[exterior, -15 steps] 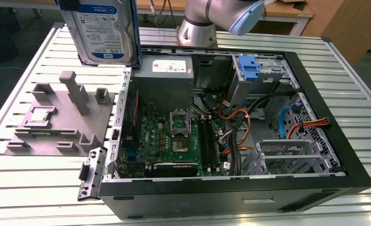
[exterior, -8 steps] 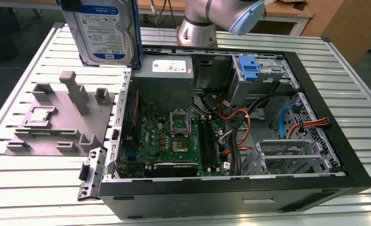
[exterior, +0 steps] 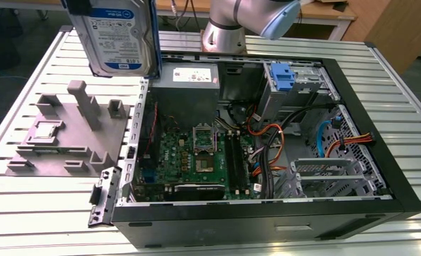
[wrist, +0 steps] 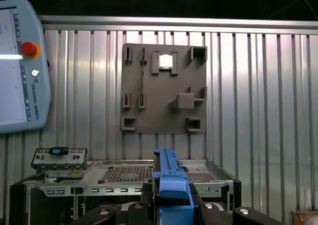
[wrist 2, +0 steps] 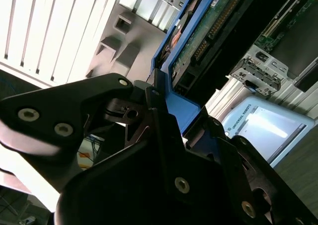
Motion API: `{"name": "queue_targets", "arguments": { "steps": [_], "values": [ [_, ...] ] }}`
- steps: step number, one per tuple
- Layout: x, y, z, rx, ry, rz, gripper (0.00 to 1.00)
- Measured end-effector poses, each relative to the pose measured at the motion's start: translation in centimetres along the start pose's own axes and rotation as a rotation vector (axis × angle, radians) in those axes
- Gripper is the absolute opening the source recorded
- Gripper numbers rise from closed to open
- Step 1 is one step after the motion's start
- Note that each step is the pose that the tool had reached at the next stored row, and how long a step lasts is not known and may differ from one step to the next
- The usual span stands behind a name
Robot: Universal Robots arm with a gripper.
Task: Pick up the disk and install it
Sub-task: 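Pick up the disk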
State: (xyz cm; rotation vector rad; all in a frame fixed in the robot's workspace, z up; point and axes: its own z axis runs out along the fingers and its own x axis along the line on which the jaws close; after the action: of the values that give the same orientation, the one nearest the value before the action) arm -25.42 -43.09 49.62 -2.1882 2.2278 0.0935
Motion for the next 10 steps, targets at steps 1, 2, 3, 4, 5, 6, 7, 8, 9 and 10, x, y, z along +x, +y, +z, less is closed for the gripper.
{"name": "queue_targets", "arguments": {
  "steps": [1,2,3,4,5,6,7,8,9,10],
  "values": [
    [0.11,-0.01,0.0,0.0,0.0,0.0,0.37],
    [0.19,-0.07,0.02,0.0001,-0.0001,0.0,0.37],
    [0.23,-0.21,0.03,0.0002,-0.0001,0.0,0.37],
    [0.25,-0.44,0.03,0.0,0.0,0.0,0.37],
    [0.26,-0.72,0.04,0.0001,0.0,0.0,0.37],
    [0.26,-1.11,0.04,0.0,0.0,0.0,0.37],
    [0.26,-1.55,0.03,0.0,0.0001,0.0,0.37],
    [0.25,-1.99,0.03,-0.0001,0.0002,0.0,0.37],
    [0.25,-2.44,0.03,0.0,0.0001,0.0,0.37],
    [0.24,-2.89,0.03,0.0001,0.0,0.0,0.37]
  ]
}}
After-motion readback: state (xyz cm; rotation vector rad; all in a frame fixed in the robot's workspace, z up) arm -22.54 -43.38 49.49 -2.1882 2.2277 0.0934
